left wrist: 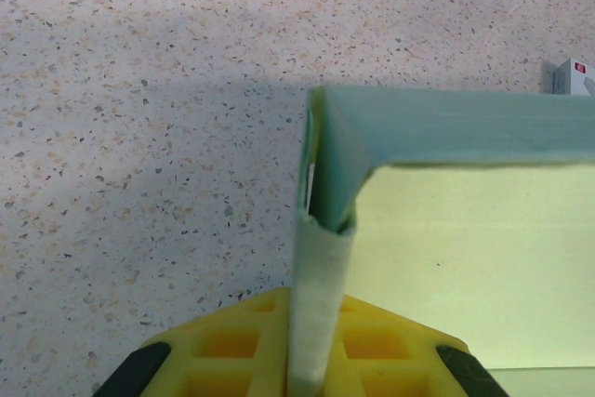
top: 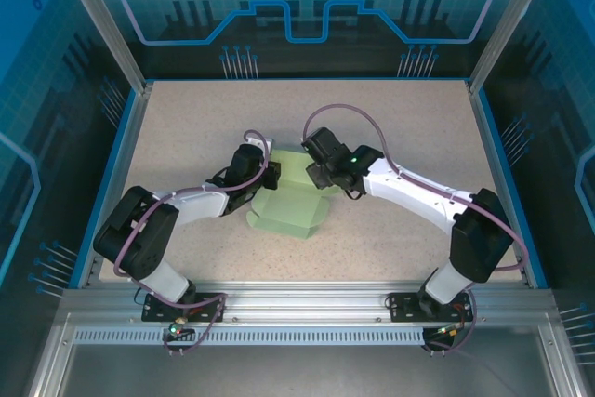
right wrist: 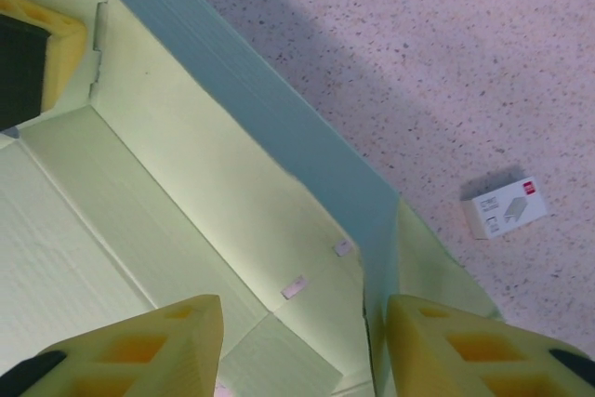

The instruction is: Fold the paper box

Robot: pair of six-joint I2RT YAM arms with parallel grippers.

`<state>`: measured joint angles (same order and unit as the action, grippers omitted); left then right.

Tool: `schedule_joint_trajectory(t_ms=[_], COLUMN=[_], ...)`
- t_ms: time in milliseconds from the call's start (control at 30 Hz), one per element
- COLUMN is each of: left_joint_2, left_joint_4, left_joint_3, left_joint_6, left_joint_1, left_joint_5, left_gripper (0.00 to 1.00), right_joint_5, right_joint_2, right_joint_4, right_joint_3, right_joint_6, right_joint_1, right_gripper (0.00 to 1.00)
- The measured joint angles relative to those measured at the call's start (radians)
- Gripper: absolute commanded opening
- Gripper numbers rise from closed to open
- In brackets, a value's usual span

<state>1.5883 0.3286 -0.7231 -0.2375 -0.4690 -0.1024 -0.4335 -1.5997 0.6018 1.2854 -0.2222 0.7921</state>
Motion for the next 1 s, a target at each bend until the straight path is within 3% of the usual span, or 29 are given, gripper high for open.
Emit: schedule_joint_trajectory(t_ms=[700,1000], left_joint_2=[-0.008,-0.008], left_joint_4=[-0.04,-0.063], left_joint_3=[0.0,-0.009], left_joint_6=[-0.027,-0.027], left_joint_1=[-0.005,-0.009], left_joint_5=[-0.029,-0.044], left_gripper=[0.13,0.13], right_joint_5=[0.143,0.131], right_joint_2=[-0.01,0.113], right_joint_4=[-0.185,-0.154], right_joint_3=[-0.069,-0.203], right_joint_6=[-0.149,-0.169], right_joint_1=[-0.016,-0.014], right_gripper=[0.48,0.53])
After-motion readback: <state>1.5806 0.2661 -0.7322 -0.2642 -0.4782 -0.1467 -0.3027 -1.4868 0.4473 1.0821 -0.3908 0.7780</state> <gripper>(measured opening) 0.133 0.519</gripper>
